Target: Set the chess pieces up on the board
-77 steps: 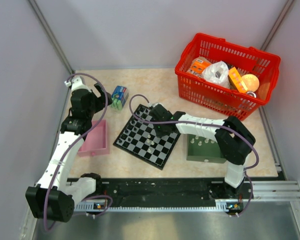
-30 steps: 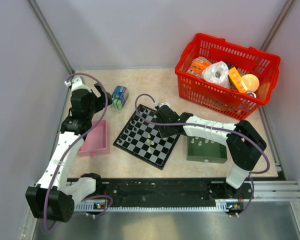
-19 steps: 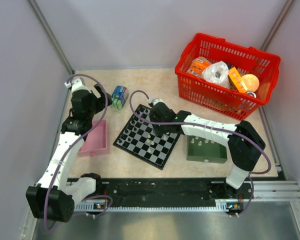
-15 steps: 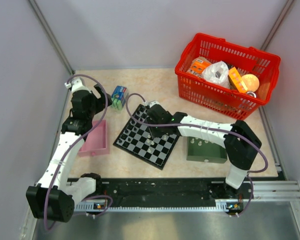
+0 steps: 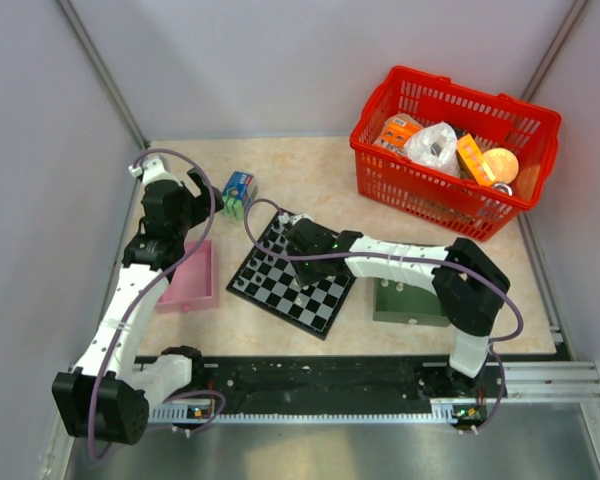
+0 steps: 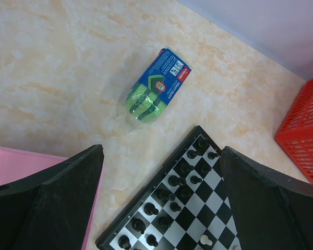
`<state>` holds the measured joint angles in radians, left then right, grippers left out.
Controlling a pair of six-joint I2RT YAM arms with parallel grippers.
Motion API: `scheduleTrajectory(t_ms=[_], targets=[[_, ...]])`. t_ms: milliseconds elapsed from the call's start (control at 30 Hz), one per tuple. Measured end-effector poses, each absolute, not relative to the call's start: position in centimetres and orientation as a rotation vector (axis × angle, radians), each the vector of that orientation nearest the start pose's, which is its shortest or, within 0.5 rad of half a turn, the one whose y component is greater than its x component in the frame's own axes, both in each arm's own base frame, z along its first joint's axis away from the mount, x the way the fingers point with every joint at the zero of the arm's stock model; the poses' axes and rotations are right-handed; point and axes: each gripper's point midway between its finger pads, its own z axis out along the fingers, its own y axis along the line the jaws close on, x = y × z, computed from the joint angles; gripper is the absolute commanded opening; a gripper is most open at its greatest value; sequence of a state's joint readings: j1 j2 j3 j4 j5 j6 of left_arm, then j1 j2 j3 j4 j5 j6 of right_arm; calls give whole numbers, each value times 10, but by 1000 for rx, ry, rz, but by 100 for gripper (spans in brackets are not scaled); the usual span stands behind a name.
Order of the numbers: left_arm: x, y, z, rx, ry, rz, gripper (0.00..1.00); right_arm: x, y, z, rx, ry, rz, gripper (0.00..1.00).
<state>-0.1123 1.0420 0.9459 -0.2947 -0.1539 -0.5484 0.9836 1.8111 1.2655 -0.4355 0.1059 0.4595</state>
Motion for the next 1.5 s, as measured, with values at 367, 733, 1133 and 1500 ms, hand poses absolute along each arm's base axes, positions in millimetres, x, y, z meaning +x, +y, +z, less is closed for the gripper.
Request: scheduleTrajectory(t_ms=[367,733,1133,1500], targets=[[354,-34,250,-524,1893,-285,99,239,360,64,-623,2527,419,31],[354,-34,250,-525,1893,-285,99,238,359,54,-623,2548,401,25],[354,-34,250,-527,1892,-285,99,238,358,54,-623,2550,399,26],[354,-34,250,-527,1892,-286,99,236,355,49,-627,2561,390,24]])
